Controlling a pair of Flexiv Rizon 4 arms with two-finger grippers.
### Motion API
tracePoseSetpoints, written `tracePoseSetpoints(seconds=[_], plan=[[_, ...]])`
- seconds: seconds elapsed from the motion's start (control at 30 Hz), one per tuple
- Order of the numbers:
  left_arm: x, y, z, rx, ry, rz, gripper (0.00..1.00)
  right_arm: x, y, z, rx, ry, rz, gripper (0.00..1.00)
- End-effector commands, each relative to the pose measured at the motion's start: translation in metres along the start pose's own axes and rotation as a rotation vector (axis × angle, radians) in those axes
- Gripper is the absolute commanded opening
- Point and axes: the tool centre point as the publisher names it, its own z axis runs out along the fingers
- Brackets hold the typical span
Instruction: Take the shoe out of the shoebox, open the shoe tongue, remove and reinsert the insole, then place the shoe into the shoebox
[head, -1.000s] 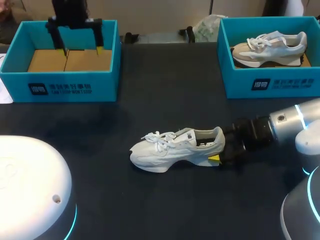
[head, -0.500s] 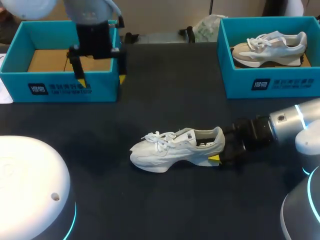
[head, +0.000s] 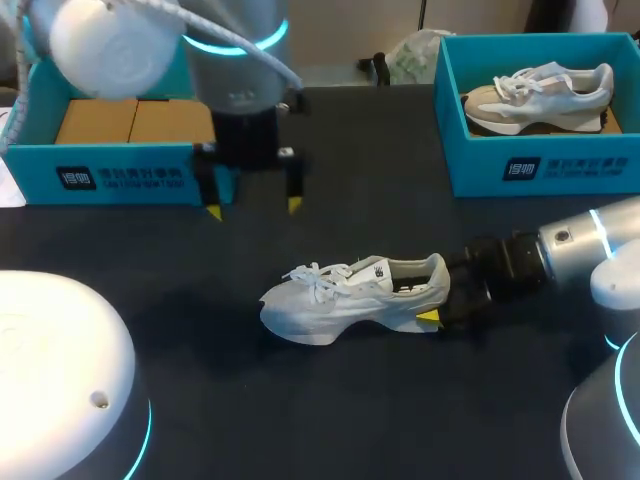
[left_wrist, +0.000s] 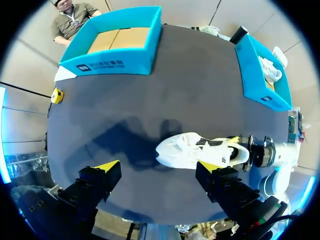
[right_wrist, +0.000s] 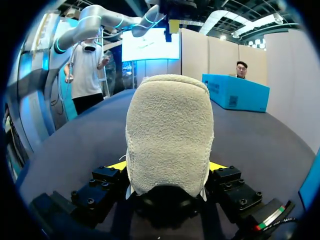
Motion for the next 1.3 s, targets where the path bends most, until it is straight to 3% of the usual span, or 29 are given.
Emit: tracePoseSetpoints(seconds=[0.03,0.37,0.63,1.3], plan=[[0.024,0.003,0.016,0.004,-0.007,0.01,1.0,0.001,-0.001,0.003,0.004,0.002,0.001,0.0],[0.076,0.005,0.037,0.003,0.107,0.112,1.0,0.001,-0.001,0.003,0.004,0.002,0.001,0.0],[0.111,0.011,0.061,0.001,0.113,0.186,1.0,0.001,-0.001,0.003,0.004,0.002,0.001,0.0],[0.155,0.025,0.104,-0.014,0.052,0.241,1.0,0.001,-0.001,0.003,0.004,0.002,0.001,0.0]])
